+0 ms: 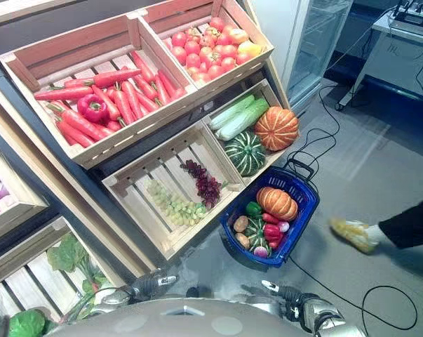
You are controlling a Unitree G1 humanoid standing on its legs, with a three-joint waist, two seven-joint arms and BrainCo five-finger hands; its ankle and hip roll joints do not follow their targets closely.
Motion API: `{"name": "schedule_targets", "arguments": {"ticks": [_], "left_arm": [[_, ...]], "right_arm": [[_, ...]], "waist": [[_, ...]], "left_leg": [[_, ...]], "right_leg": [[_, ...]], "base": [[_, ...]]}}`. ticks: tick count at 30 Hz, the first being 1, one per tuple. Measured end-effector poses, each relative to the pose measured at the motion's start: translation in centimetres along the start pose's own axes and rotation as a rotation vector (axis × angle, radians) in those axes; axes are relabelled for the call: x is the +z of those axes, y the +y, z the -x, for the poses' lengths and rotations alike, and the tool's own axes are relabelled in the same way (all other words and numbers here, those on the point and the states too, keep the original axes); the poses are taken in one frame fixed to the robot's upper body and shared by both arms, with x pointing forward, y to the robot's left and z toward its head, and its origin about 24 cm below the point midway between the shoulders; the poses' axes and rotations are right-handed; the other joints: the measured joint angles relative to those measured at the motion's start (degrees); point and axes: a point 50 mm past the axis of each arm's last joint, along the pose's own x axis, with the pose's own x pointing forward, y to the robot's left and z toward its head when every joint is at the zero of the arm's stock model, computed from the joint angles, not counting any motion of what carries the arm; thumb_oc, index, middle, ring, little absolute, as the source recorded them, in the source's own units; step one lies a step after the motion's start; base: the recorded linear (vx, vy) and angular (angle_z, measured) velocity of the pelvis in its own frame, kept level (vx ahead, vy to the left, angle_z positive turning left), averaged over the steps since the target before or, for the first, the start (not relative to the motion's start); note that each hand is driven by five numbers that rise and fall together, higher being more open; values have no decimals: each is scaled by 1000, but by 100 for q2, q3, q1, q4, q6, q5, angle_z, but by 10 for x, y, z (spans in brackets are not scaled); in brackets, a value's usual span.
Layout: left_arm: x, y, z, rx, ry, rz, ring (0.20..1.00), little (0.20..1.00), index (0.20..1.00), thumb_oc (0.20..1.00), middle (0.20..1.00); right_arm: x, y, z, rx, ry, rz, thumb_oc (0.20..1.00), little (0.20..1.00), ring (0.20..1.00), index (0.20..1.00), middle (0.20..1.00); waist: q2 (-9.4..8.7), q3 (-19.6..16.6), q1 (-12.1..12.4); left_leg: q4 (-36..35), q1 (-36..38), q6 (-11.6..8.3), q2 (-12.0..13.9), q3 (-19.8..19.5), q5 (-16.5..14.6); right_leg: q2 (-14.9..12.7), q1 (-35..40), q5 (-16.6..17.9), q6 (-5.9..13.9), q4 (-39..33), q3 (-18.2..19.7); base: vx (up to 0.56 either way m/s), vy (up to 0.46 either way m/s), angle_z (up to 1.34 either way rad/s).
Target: Pick up fruits and vegetables into the basket
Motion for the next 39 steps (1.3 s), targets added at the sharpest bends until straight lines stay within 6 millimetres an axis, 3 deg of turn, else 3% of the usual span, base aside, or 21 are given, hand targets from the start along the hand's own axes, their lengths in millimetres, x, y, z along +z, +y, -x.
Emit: {"name": "schedule_targets", "arguments": {"ticks": [16, 21, 26, 28, 30, 31, 35, 39], "left_arm": [[7, 0, 0, -1, -50, -14, 1000, 1000, 1000, 1000, 1000], [17, 3, 0, 35, -150, 50, 1000, 1000, 1000, 1000, 1000], [54, 11, 8, 132, -418, 52, 1000, 1000, 1000, 1000, 1000], [88, 13, 18, 153, -603, 13, 1000, 1000, 1000, 1000, 1000], [106, 15, 27, 178, -709, -15, 1000, 1000, 1000, 1000, 1000], [124, 18, 39, 201, -810, -60, 1000, 1000, 1000, 1000, 1000], [156, 24, 72, 307, -1026, -197, 1000, 1000, 1000, 1000, 1000], [178, 25, 101, 460, -1194, -368, 1000, 1000, 1000, 1000, 1000]], "right_arm": [[3, 0, 0, 0, -4, 2, 1000, 1000, 1000, 1000, 1000], [4, 0, 0, -3, -14, 6, 1000, 1000, 1000, 1000, 1000], [16, -1, 1, -10, -122, 7, 1000, 1000, 1000, 1000, 1000], [33, -1, 4, -21, -235, -9, 1000, 1000, 1000, 1000, 1000], [45, -1, 7, -33, -314, -8, 1000, 1000, 1000, 1000, 1000], [59, 1, 11, -34, -400, 4, 1000, 1000, 1000, 1000, 1000], [94, 13, 28, -41, -613, 61, 1000, 1000, 1000, 1000, 1000], [115, 19, 47, -57, -760, 98, 1000, 1000, 1000, 1000, 1000]], "waist": [[0, 48, -2], [0, 52, -4], [17, 118, 40], [44, 225, 40], [65, 296, 47], [84, 367, 53], [140, 481, 12], [181, 569, -41]], "left_leg": [[4, 1, 0, 0, 0, 0], [5, -2, 0, 0, 0, 0], [11, -168, -2, 7, -49, 30], [22, -275, 6, -4, -149, 87], [23, -273, 5, -7, -158, 89], [23, -282, 5, -7, -159, 89], [23, -354, 5, -8, -142, 87], [24, -468, 9, -6, -118, 82]], "right_leg": [[2, 4, 0, -1, 0, 0], [2, 2, 0, 0, 1, 2], [6, -142, 5, -4, 20, -25], [7, -215, 24, -30, 18, -40], [9, -217, 25, -29, 10, -43], [10, -228, 25, -29, 5, -44], [9, -317, 26, -26, 4, -27], [-6, -514, 11, -13, 109, 3]], "base": [[2, 2, 0], [0, 0, 0], [-69, -23, 5], [-29, -17, 20], [-2, -8, 6], [36, -28, -1], [50, -35, -2], [-7, 11, -3]]}}
